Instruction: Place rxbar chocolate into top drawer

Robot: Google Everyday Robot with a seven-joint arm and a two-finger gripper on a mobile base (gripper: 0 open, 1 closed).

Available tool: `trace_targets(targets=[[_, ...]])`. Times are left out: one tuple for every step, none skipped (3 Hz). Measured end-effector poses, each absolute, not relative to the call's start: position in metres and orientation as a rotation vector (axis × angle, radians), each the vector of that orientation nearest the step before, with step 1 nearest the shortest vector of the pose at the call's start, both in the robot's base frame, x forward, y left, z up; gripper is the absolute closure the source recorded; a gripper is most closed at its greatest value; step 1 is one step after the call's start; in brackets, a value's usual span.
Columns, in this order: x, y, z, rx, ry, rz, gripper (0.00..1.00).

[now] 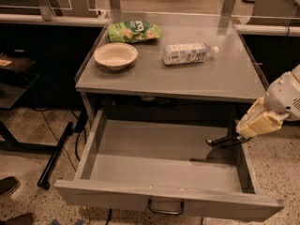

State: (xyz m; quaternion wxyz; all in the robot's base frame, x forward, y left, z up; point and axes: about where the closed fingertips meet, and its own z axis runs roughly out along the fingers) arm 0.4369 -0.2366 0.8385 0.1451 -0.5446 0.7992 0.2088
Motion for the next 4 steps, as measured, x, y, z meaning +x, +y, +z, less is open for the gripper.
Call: trace_targets(targets=[[0.435,-0.216,0.808,-1.532,2.286,0.711,1.00],[0.439,-0.196,0.787,-1.545,2.261,0.786,1.00],[0.446,-0.178,0.768,-1.546,2.236,0.870,1.00],[0.444,-0.158,0.753,-1.565,2.207,0.957,1.00]])
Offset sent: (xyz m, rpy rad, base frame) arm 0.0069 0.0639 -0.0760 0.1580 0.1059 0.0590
